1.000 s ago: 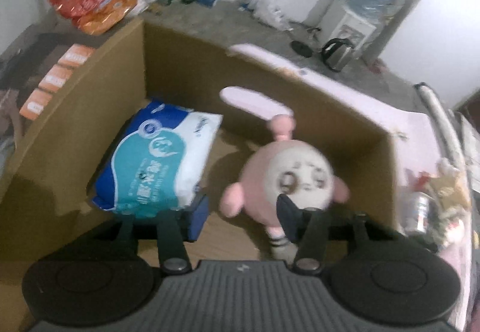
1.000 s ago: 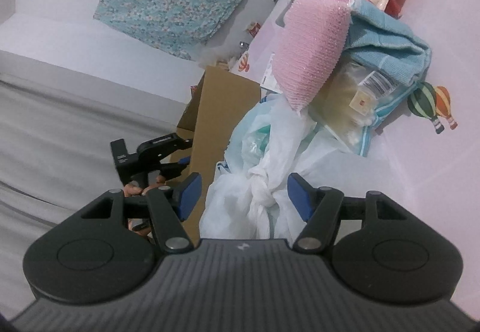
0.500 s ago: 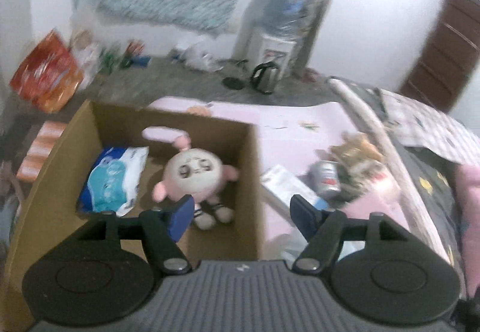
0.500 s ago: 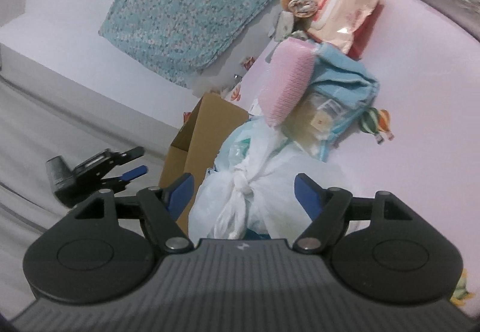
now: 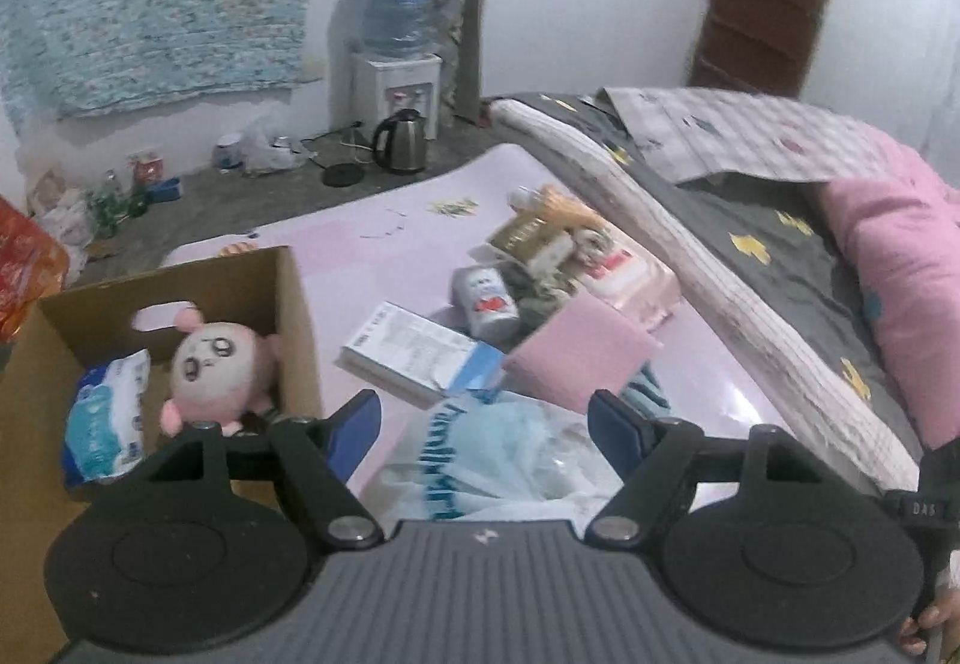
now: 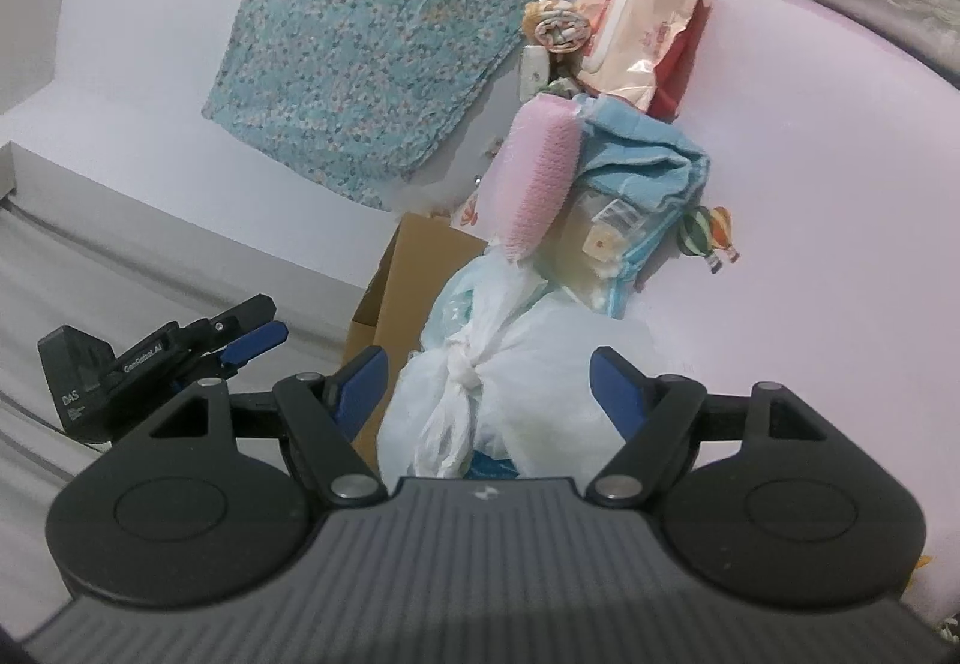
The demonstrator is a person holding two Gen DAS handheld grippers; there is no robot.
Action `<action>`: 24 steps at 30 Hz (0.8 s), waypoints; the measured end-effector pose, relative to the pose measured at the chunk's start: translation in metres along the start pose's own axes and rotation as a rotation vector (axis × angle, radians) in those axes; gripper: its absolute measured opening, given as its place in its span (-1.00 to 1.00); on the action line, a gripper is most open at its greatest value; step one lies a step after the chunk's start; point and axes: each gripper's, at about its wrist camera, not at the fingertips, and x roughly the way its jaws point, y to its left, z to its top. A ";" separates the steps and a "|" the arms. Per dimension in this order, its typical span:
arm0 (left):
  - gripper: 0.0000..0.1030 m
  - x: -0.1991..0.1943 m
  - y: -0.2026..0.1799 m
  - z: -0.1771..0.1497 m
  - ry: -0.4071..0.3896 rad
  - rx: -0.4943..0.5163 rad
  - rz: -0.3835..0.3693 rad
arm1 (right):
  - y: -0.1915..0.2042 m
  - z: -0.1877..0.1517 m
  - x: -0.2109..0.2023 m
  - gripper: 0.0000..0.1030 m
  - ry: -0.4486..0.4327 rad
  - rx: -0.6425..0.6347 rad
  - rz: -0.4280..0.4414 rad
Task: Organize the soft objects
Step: 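Move the right tool to the orange-and-white striped towel and close on it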
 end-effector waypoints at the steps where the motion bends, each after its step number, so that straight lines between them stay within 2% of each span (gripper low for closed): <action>1: 0.50 0.003 -0.005 0.000 0.004 0.009 -0.003 | -0.002 0.000 -0.001 0.46 -0.003 -0.001 -0.008; 4: 0.50 0.015 -0.018 -0.001 0.014 0.046 -0.006 | -0.011 0.002 0.000 0.46 -0.008 0.003 -0.029; 15: 0.50 0.065 -0.066 0.000 0.069 0.233 -0.007 | -0.035 0.025 0.018 0.45 -0.033 0.030 -0.019; 19: 0.60 0.086 -0.081 0.002 0.101 0.315 -0.024 | -0.039 0.042 0.030 0.43 -0.052 0.047 0.010; 24: 0.70 0.116 -0.102 0.006 0.126 0.432 -0.002 | -0.037 0.067 0.056 0.34 -0.070 0.044 0.035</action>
